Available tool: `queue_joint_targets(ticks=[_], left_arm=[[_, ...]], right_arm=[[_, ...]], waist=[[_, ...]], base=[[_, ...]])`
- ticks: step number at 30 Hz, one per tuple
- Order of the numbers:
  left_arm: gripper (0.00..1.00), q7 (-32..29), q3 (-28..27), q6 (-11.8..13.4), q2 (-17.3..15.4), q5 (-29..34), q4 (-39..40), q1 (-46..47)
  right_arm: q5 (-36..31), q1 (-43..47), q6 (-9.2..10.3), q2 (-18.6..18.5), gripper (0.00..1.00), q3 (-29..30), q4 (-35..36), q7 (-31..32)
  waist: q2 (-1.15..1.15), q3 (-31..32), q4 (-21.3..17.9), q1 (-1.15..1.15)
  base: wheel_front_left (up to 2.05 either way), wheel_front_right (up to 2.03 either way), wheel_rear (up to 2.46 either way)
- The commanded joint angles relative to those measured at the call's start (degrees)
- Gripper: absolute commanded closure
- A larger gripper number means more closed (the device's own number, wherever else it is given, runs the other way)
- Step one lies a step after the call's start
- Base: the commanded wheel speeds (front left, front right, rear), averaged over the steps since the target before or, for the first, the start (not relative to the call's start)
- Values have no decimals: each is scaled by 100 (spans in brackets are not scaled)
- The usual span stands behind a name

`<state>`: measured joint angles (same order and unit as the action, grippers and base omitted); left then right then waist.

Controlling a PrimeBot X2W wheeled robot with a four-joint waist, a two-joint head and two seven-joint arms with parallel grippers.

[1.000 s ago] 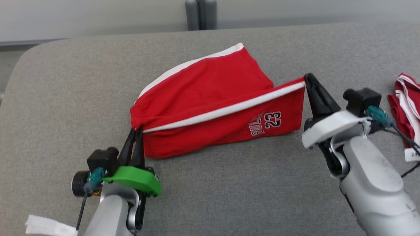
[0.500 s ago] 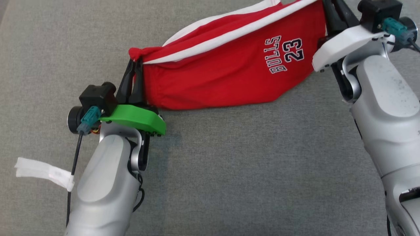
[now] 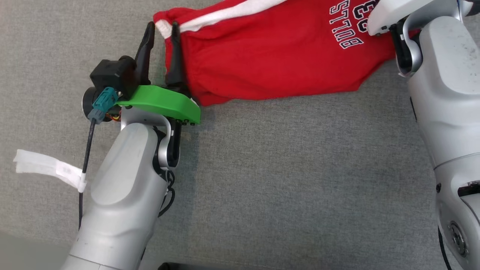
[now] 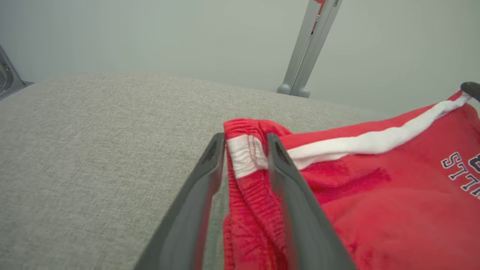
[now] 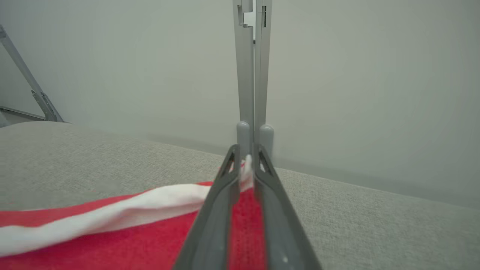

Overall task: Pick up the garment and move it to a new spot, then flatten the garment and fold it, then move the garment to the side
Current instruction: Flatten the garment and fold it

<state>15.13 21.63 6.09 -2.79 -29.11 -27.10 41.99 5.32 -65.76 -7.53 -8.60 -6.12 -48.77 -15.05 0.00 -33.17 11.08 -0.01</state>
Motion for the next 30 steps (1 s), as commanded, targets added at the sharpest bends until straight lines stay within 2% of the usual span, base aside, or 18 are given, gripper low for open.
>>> queue_joint_targets(ticks=[1,10,15,23,29,30], left_arm=[[0,-3,21,44,-27,7,34,21],[0,-3,-332,153,-30,241,234,-453],[0,-3,-527,80,-28,345,318,-692],[0,-3,-681,52,-29,565,386,-988],[0,-3,-657,48,-29,622,358,-1185],[0,-3,-654,49,-29,629,338,-1220]], right_arm=[[-23,42,9,-7,0,-10,64,-15],[379,509,9,-184,0,-15,459,-15],[721,890,9,-311,0,-291,475,-15],[1197,1303,9,-440,0,-917,104,-14],[1627,1452,7,-390,0,-1605,-655,186],[1736,1486,7,-374,10,-1728,-783,263]], waist=[[0,-138,70,1],[0,34,-121,1],[0,160,-233,1],[0,324,-278,1],[0,486,-264,1],[0,528,-255,1]], base=[[0,0,0],[0,0,0],[0,0,0],[0,0,0],[0,0,0],[0,0,0]])
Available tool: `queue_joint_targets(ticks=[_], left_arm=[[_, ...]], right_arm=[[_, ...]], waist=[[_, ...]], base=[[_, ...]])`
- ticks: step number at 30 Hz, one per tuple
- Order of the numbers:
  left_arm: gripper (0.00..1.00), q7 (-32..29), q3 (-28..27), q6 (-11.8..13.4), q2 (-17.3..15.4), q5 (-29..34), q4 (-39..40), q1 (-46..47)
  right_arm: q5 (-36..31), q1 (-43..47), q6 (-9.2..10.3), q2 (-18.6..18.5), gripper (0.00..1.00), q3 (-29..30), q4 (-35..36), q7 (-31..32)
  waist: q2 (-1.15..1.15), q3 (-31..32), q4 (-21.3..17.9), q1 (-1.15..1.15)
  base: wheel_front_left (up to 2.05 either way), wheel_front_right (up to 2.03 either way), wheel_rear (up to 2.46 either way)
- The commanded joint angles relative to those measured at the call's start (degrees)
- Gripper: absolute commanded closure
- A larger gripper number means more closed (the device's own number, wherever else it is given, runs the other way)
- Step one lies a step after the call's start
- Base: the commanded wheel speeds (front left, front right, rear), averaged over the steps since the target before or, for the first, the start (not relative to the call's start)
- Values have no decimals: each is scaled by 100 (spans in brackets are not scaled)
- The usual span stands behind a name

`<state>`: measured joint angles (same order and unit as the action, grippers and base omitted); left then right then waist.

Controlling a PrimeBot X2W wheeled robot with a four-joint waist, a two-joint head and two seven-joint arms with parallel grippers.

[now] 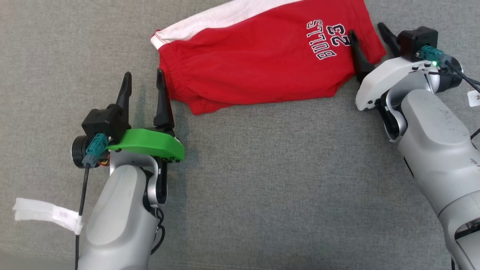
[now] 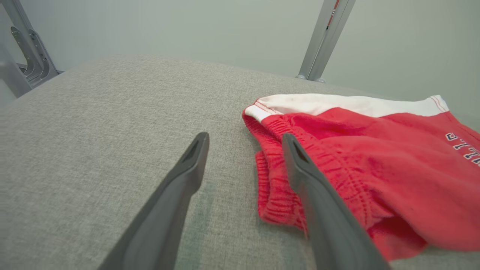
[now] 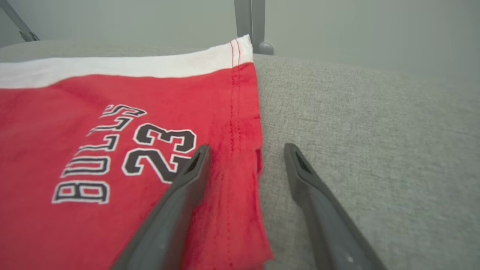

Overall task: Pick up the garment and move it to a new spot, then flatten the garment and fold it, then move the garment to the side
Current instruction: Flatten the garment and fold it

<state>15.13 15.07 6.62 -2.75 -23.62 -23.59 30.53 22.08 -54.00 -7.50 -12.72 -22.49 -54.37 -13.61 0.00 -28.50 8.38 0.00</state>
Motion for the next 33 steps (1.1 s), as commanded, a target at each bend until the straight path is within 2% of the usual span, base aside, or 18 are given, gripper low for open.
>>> queue_joint_targets(ticks=[1,2,3,9,19,26,33], left_arm=[[0,-3,1,-2,-32,87,-27,-106],[0,-3,-8,-1,-32,74,-37,-128],[0,-3,-15,-10,-32,65,-49,-163],[0,-3,-58,-42,-31,125,-152,-376],[0,-3,-257,-97,-33,237,-322,-927],[0,-3,-394,-170,-32,325,-352,-1262],[0,-3,-345,-192,-32,258,-341,-1507]], right_arm=[[142,327,1,36,54,-192,-338,188],[212,340,1,27,66,-259,-411,205],[337,354,1,26,100,-298,-487,208],[849,437,6,21,100,-497,-677,91],[1486,796,6,-96,100,-478,-411,-160],[1575,1319,6,-297,100,-138,-45,-159],[1388,1611,6,-504,100,219,287,-159]], waist=[[0,97,23,0],[0,132,29,0],[0,173,36,0],[0,459,34,0],[0,1142,-145,0],[0,1494,-247,0],[0,1676,-164,0]], base=[[0,0,0],[0,0,0],[0,0,0],[0,0,0],[0,0,0],[0,0,0],[0,0,0]])
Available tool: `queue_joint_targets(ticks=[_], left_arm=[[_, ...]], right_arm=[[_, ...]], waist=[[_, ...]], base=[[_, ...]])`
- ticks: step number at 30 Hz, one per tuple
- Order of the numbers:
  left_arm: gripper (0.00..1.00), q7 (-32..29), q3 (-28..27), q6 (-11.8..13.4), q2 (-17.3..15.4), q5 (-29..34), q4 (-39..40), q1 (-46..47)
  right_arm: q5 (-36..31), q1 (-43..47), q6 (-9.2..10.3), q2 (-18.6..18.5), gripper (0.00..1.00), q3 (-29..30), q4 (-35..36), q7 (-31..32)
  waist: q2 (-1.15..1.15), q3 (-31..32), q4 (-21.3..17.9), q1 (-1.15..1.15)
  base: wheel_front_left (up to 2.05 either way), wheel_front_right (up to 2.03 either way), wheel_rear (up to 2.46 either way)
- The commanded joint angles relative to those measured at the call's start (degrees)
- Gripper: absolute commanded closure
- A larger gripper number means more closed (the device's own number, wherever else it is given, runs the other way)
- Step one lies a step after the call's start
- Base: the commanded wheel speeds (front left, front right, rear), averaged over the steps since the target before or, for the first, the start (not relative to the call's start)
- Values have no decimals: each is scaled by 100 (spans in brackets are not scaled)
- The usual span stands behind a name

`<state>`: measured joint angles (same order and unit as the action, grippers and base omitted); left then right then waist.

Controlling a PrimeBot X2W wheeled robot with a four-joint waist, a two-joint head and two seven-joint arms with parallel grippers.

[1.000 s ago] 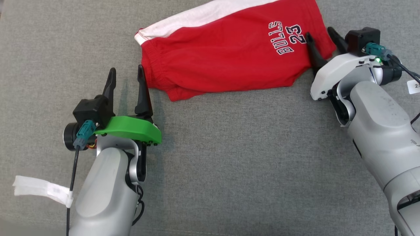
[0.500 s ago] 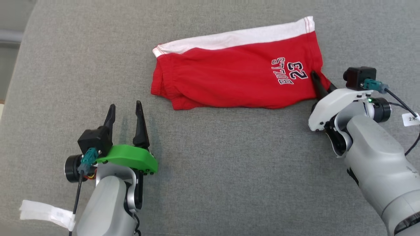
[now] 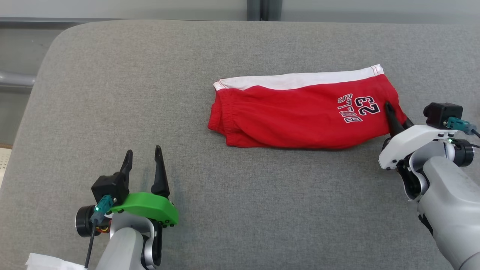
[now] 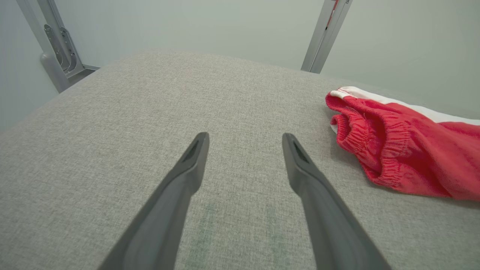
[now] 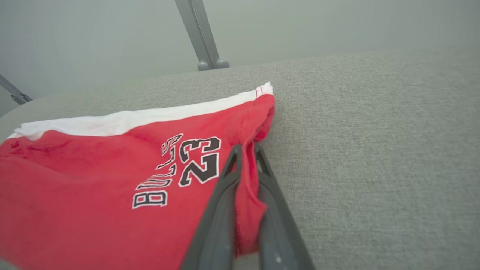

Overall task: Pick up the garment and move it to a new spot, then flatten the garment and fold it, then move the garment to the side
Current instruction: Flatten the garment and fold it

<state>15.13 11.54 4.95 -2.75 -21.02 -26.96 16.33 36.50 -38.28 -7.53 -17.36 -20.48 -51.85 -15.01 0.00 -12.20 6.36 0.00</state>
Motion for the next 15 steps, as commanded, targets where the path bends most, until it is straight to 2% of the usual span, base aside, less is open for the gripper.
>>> queue_joint_targets(ticks=[1,8,15], left_arm=[[0,-3,22,-24,-32,-16,-3,-103],[0,-3,236,18,-31,-192,-24,-200],[0,-3,430,85,-31,-309,20,-290]], right_arm=[[-111,25,9,-67,100,19,93,-19],[-426,-289,7,101,100,-239,579,-17],[-393,-462,7,547,100,-1066,925,-3]], waist=[[0,57,63,0],[0,140,409,0],[0,203,941,0]], base=[[0,0,0],[0,0,0],[0,0,0]])
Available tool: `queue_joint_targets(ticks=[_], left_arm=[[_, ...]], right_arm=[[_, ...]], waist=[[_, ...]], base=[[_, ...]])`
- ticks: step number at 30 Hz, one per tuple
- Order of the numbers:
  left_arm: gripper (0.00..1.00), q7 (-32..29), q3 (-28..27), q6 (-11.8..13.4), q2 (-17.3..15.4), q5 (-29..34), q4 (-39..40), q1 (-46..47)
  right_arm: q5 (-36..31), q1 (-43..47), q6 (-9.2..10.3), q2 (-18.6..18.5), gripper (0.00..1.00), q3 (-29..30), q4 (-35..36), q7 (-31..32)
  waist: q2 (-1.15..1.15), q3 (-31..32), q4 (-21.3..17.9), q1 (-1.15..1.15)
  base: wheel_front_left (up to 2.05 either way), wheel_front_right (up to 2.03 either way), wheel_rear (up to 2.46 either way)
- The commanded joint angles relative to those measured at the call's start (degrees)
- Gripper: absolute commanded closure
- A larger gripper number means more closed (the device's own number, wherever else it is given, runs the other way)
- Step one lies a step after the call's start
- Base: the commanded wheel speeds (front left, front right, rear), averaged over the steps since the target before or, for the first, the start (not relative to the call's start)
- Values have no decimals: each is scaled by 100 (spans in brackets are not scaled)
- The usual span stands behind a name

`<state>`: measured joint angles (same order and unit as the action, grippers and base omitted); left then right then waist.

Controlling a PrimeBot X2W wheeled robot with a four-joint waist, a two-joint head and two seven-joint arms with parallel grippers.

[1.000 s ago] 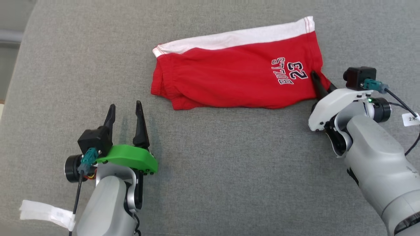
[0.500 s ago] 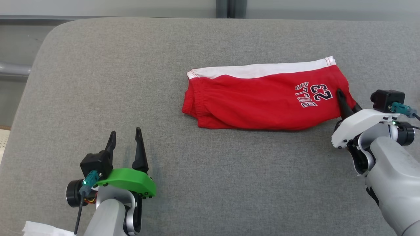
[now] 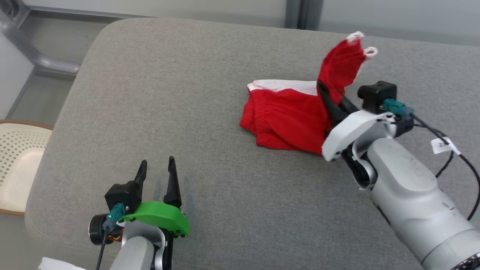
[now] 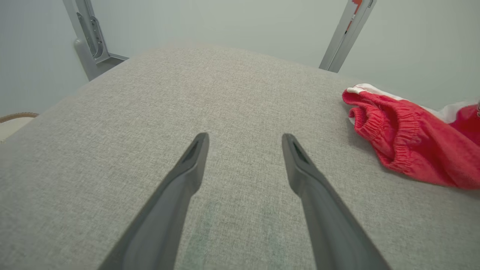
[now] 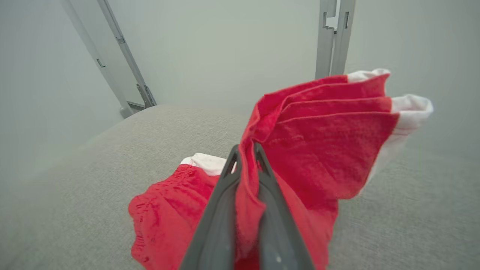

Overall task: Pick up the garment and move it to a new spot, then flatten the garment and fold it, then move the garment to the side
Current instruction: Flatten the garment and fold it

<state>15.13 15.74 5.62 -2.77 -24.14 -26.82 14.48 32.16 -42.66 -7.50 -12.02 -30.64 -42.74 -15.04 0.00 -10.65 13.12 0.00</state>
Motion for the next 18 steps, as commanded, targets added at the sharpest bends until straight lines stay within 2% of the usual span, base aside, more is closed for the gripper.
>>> queue_joint_targets(ticks=[1,8,9,10,11,15,18], left_arm=[[0,-3,19,29,-29,-13,17,-111],[0,-3,136,65,-27,-81,41,-132],[0,-3,144,76,-28,-84,47,-130],[0,-3,150,92,-28,-88,50,-128],[0,-3,151,92,-28,-90,49,-122],[0,-3,95,124,-27,-24,54,-83],[0,-3,34,101,-27,75,54,-34]], right_arm=[[63,-37,3,68,100,-155,22,15],[215,53,3,462,100,-792,-281,48],[247,74,3,508,85,-833,-325,40],[277,96,3,555,53,-876,-380,27],[297,117,3,589,0,-915,-419,20],[366,173,3,693,0,-993,-495,-15],[379,206,3,703,0,-839,-450,-24]], waist=[[0,45,323,0],[0,-23,698,0],[0,-29,714,0],[0,-36,725,0],[0,-41,727,0],[0,-45,618,0],[0,-38,457,0]], base=[[0,0,0],[0,0,0],[0,0,0],[0,0,0],[0,0,0],[0,0,0],[0,0,0]])
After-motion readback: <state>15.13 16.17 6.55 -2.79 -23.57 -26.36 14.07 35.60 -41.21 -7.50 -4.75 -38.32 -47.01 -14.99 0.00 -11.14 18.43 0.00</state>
